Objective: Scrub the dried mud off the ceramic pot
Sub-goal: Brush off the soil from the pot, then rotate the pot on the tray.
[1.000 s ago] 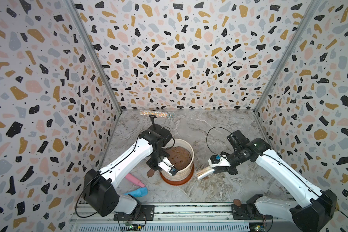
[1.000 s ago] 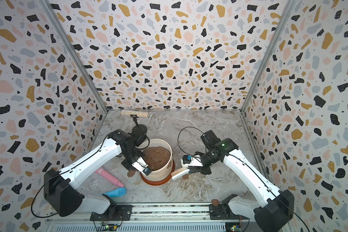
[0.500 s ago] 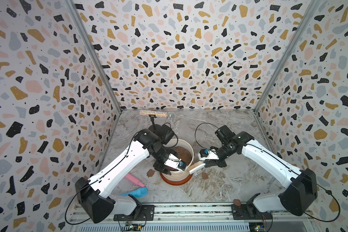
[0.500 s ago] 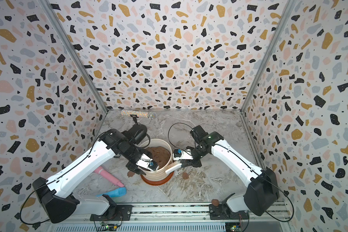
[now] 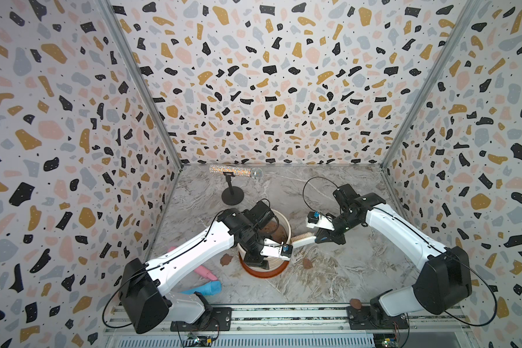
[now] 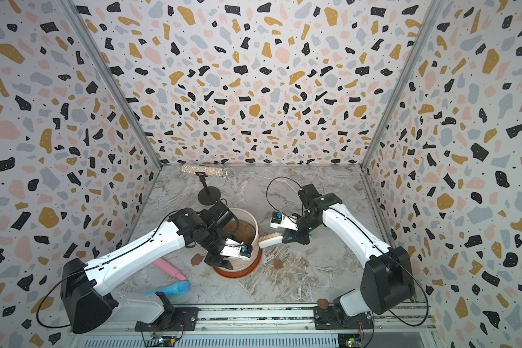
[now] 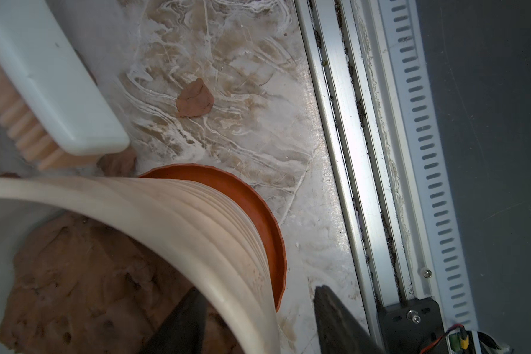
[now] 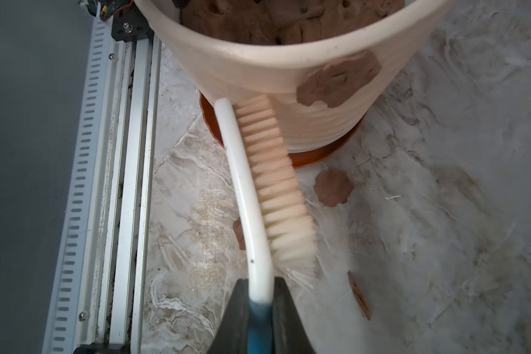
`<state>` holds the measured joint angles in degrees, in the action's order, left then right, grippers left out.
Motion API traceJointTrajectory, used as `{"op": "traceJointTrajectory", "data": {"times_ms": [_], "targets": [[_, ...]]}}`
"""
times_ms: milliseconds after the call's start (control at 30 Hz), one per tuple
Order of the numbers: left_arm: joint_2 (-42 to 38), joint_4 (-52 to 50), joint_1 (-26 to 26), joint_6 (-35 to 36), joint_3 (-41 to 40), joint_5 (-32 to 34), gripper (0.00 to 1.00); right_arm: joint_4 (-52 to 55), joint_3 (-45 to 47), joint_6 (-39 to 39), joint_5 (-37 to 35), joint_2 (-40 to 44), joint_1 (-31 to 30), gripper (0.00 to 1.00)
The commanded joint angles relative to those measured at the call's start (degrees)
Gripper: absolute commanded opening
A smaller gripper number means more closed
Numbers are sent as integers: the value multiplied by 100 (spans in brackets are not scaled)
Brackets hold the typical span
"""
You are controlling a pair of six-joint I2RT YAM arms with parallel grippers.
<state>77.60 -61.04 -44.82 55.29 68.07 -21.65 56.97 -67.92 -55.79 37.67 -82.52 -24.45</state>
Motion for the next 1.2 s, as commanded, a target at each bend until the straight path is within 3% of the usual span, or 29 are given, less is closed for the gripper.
{"op": "traceJointTrajectory", "data": {"times_ms": [0,133,300,467,600,767,833,900,967,1067,1167], "targets": [[-93,157,-27,-127,0,-13,59,153,120,166,102,514,34,0],[49,379,-127,-395,175,3,57,66,401,913,-284,1061,186,0],[327,726,-426,-1133,414,198,51,-359,519,2221,-1369,1725,430,0],[479,861,-887,-1417,360,433,42,-823,765,2375,-2398,2431,496,0],[528,645,-1053,-1217,460,597,25,-974,847,2408,-2620,2615,561,0],[528,238,-1080,-875,660,649,9,-946,922,2313,-2144,2556,573,0],[517,11,-1080,-617,706,714,4,-631,934,1778,-1179,2492,573,0],[454,-241,-1073,-275,690,778,0,18,869,883,219,2386,568,0],[367,-425,-1064,-18,613,973,0,266,851,516,956,2340,551,0],[256,-580,-987,252,461,1336,0,446,840,153,1272,2329,487,0],[175,-611,-677,422,405,1599,0,585,807,-50,968,2328,337,0]]}}
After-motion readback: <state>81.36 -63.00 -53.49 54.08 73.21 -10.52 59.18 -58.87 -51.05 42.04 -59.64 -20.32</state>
